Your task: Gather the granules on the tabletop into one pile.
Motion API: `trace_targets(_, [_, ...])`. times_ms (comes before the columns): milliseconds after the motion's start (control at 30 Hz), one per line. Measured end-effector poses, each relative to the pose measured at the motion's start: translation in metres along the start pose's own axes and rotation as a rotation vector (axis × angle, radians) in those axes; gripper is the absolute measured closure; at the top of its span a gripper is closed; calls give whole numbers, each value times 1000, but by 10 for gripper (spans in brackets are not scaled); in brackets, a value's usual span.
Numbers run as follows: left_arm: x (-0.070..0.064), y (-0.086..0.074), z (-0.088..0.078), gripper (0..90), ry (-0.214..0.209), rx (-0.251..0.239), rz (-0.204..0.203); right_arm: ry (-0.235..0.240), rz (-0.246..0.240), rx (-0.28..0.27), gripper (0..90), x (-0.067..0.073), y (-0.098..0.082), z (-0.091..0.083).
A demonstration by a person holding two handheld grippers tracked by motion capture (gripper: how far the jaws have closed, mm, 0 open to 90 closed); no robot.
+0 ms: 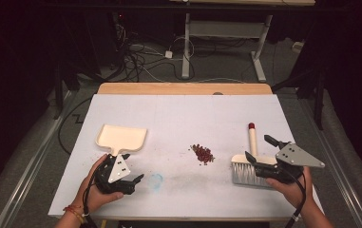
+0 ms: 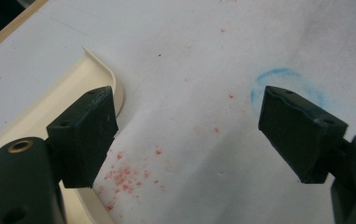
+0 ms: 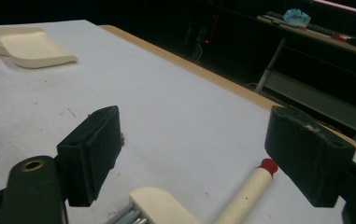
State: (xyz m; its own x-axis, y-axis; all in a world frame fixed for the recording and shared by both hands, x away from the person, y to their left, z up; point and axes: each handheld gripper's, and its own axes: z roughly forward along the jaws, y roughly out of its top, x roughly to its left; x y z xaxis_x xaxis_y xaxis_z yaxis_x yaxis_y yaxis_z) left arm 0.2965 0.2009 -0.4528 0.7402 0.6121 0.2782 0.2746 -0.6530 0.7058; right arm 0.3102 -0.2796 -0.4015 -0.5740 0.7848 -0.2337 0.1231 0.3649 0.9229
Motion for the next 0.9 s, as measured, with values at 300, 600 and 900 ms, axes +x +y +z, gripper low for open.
trace_targets(300, [-1, -1, 0, 187, 24, 3, 13, -11, 11, 13, 165, 13, -21, -7])
trace_targets(600, [-1, -1, 1, 187, 40, 1, 13, 5, 4, 27, 165, 21, -33, -11])
trace_targets(900, [0, -4, 2, 184, 44, 6, 11, -1, -17, 39, 165, 22, -34, -8])
